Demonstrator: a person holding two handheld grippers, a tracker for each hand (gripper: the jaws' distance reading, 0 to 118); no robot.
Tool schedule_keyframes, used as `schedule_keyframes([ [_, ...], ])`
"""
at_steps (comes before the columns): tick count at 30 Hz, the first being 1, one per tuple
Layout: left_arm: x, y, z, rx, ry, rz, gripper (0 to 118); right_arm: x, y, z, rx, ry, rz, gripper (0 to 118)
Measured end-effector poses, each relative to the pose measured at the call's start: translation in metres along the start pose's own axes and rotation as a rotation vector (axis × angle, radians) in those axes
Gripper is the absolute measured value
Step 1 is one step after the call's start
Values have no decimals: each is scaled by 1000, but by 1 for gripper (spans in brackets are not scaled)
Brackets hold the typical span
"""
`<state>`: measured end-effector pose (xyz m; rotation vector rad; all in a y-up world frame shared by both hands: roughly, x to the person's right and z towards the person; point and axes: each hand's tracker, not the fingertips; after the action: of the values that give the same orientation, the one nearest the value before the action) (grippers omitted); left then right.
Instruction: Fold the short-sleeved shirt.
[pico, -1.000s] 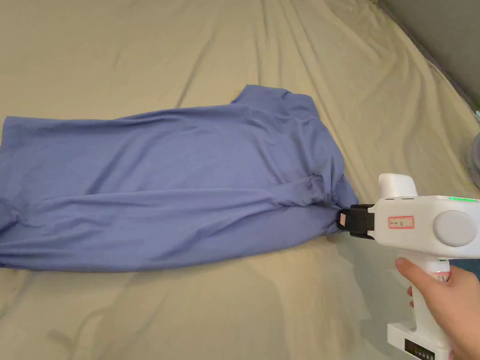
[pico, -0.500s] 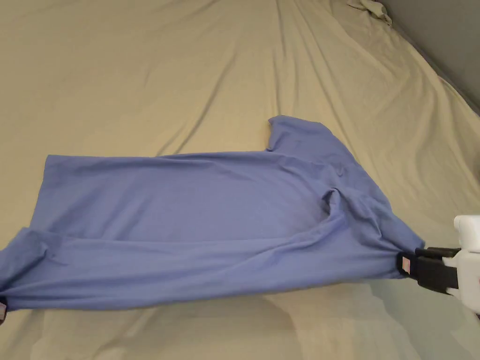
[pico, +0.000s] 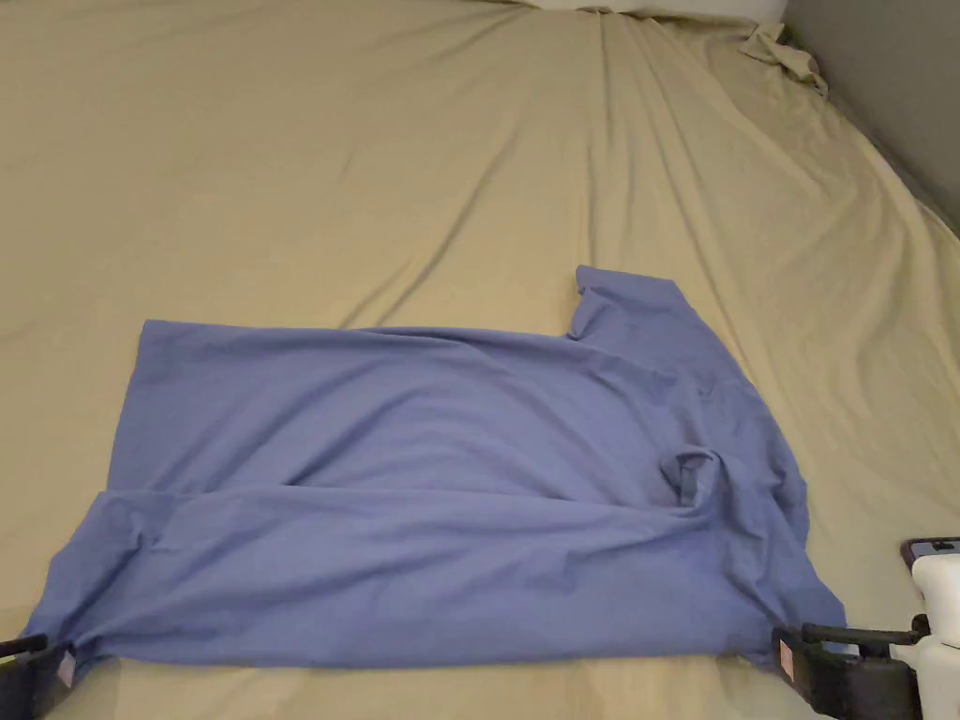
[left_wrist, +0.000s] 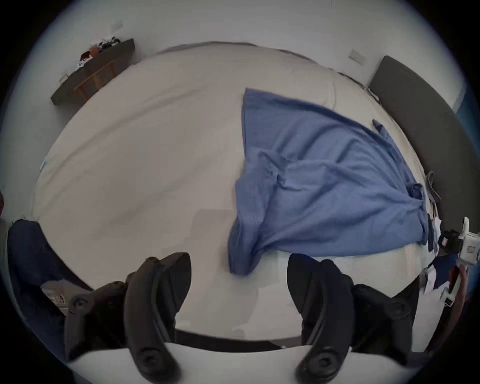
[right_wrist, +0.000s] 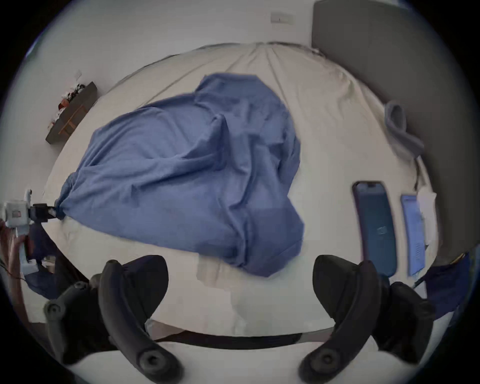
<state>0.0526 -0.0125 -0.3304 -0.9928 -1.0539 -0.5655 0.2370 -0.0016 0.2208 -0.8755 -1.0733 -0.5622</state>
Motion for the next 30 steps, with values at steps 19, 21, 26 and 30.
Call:
schedule_keyframes([
  [19, 41, 187, 3, 280, -70, -121, 0, -41, 79, 60, 296, 107, -11, 2],
  [21, 42, 215, -33, 233, -95, -104, 0, -42, 86, 54, 291, 101, -10, 2],
  [26, 39, 261, -131, 69, 10, -67, 85, -39, 108, 26, 245, 96, -29, 2],
  [30, 36, 271, -192, -16, 5, -79, 85, -38, 124, -3, 200, 100, -40, 2],
])
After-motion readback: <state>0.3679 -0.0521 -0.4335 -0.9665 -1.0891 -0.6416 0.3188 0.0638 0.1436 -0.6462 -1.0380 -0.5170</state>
